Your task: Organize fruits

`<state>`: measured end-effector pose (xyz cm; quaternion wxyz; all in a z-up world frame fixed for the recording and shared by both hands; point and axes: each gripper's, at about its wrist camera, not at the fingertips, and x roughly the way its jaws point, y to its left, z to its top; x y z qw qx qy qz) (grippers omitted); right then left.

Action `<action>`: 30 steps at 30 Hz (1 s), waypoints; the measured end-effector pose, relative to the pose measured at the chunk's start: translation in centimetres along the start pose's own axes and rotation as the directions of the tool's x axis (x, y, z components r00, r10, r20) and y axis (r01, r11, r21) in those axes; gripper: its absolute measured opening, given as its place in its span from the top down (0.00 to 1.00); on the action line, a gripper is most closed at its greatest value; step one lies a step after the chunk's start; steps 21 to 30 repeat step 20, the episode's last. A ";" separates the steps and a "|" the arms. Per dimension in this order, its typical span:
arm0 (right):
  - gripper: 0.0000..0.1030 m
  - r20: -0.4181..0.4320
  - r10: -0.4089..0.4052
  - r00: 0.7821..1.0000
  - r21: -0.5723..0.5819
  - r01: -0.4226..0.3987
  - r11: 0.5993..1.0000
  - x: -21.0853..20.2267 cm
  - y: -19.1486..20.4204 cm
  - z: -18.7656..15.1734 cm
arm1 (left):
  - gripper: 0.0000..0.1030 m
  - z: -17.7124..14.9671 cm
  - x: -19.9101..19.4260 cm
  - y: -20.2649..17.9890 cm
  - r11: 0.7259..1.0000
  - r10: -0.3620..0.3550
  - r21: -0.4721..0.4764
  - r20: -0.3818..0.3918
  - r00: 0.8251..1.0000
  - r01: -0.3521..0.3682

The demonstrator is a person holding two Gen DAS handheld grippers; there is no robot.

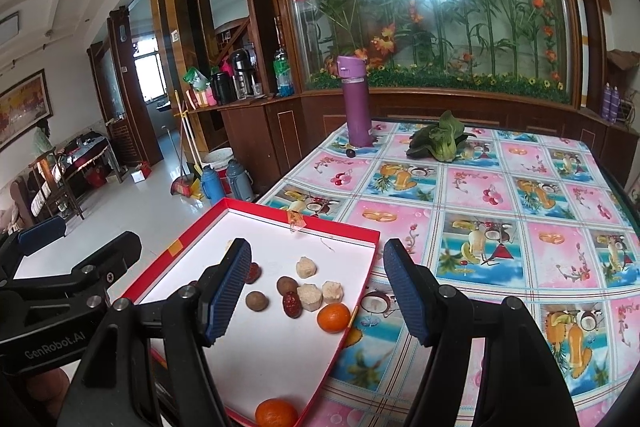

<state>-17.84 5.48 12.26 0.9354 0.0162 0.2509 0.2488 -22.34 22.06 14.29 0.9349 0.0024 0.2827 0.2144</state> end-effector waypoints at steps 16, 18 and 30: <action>0.33 0.017 0.008 1.000 -0.044 -0.007 0.999 -1.0 1.5 -0.1 | 0.00 -0.4 -2.4 1.8 0.999 -0.001 -0.039 0.040 0.999 0.003; 0.33 0.006 0.016 1.000 -0.040 -0.016 0.999 -0.6 1.5 -0.2 | 0.00 -0.4 -2.2 1.9 0.999 0.006 -0.041 0.039 0.999 -0.005; 0.33 -0.009 0.021 1.000 -0.029 -0.022 0.999 -0.1 1.1 -0.1 | 0.00 -0.4 -1.9 1.8 0.999 0.010 -0.036 0.034 0.999 -0.009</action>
